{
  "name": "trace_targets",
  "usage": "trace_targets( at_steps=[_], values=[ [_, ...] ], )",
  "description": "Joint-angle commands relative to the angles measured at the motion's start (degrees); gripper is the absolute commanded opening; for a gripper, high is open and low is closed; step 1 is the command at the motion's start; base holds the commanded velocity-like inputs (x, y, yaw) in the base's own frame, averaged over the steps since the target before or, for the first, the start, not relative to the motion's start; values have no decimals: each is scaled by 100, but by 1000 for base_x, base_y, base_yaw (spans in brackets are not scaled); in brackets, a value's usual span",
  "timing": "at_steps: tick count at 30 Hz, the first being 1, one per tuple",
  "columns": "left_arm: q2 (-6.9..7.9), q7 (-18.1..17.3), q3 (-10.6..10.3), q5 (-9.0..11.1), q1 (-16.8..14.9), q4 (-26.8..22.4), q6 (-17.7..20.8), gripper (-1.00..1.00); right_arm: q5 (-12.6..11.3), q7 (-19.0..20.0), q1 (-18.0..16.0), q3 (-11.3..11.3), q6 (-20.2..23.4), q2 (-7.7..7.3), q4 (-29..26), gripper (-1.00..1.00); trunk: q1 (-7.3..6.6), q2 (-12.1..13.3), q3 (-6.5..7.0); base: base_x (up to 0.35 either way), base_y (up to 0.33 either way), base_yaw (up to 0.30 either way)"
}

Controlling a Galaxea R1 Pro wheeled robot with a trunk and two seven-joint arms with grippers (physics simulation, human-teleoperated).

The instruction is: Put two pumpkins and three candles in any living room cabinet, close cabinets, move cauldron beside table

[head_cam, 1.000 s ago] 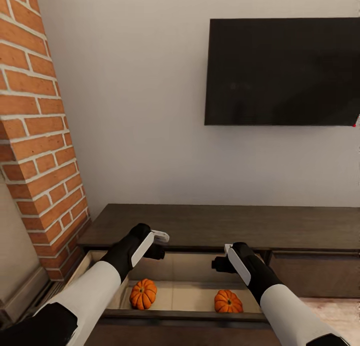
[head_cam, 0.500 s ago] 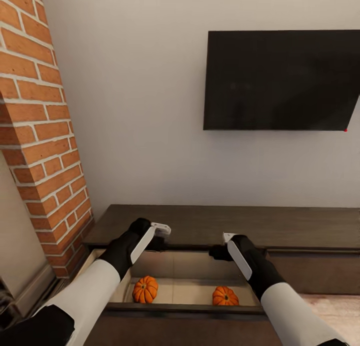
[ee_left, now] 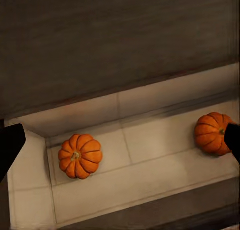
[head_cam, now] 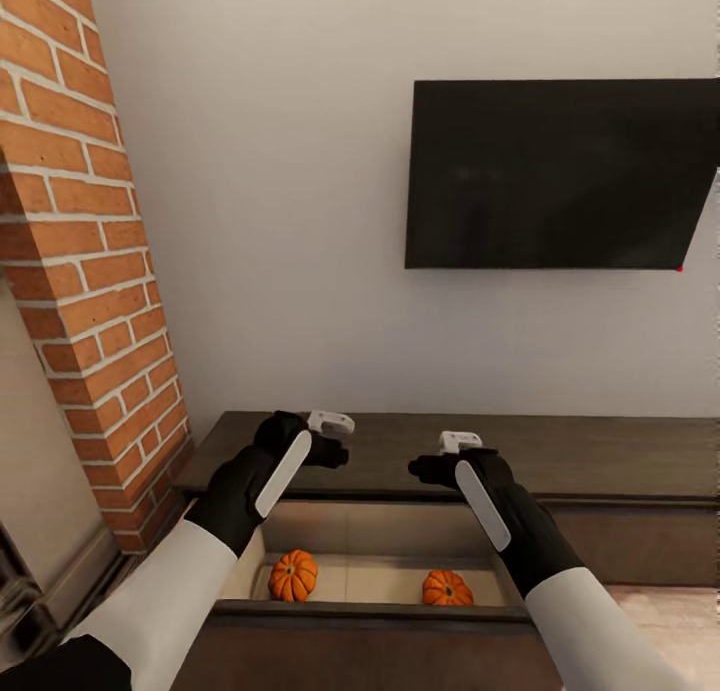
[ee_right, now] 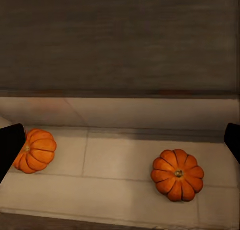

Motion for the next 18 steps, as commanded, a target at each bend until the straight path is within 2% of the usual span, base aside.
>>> trace_targets(
  at_steps=[1, 18],
  values=[
    [3, 59, -7, 60, 12, -71, 15, 100, -60, -58, 0, 8, 12, -1, -21, 100, -27, 38, 12, -312, 0, 0],
    [10, 59, -7, 52, 40, -308, 15, 100, -61, -58, 7, 12, 13, -1, -49, 100, -400, 720, 317, -335, 0, 0]
  ],
)
